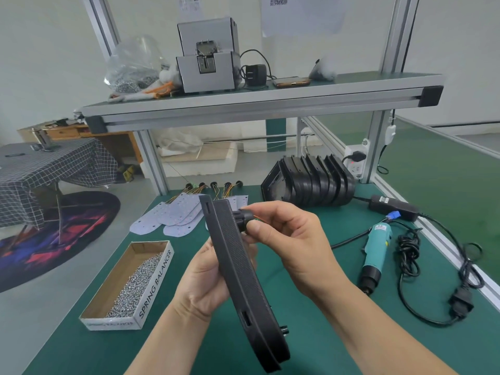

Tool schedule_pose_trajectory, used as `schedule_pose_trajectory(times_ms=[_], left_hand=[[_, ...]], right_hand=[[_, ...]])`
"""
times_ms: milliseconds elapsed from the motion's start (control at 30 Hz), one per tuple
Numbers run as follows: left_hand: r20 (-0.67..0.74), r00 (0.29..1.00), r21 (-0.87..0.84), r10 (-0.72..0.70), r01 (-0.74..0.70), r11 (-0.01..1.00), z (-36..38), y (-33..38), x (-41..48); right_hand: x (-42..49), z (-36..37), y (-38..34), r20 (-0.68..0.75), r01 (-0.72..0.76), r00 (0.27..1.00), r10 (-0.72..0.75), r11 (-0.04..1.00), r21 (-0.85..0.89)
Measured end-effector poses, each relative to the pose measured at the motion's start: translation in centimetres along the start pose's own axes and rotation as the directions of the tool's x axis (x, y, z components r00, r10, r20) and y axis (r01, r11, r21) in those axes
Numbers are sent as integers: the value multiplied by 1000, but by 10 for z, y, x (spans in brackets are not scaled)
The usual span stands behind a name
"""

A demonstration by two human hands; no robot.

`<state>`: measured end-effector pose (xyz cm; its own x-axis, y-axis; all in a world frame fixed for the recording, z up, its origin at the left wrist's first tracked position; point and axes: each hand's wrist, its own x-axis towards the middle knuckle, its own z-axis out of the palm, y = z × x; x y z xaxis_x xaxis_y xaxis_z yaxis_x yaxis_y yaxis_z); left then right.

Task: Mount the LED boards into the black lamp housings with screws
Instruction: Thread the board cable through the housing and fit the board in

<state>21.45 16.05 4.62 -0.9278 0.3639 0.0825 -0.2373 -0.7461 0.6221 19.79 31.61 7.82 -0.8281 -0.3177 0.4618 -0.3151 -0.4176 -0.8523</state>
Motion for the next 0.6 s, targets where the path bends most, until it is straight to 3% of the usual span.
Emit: schedule_pose_trajectory(times_ms=[400, 500, 600], left_hand=[[68, 997, -41, 35, -32, 999, 0, -7, 4], [22, 998, 9, 53, -53, 999, 3, -9, 1], [-71, 997, -61, 3, -7, 998, 2, -8, 1]], right_hand=[[-4, -2, 5, -21, -42, 999, 44, 996, 85], [-4, -5, 2, 35, 26, 999, -26, 1000, 7], [-1, -12, 0, 75, 113, 992, -101, 979, -168]])
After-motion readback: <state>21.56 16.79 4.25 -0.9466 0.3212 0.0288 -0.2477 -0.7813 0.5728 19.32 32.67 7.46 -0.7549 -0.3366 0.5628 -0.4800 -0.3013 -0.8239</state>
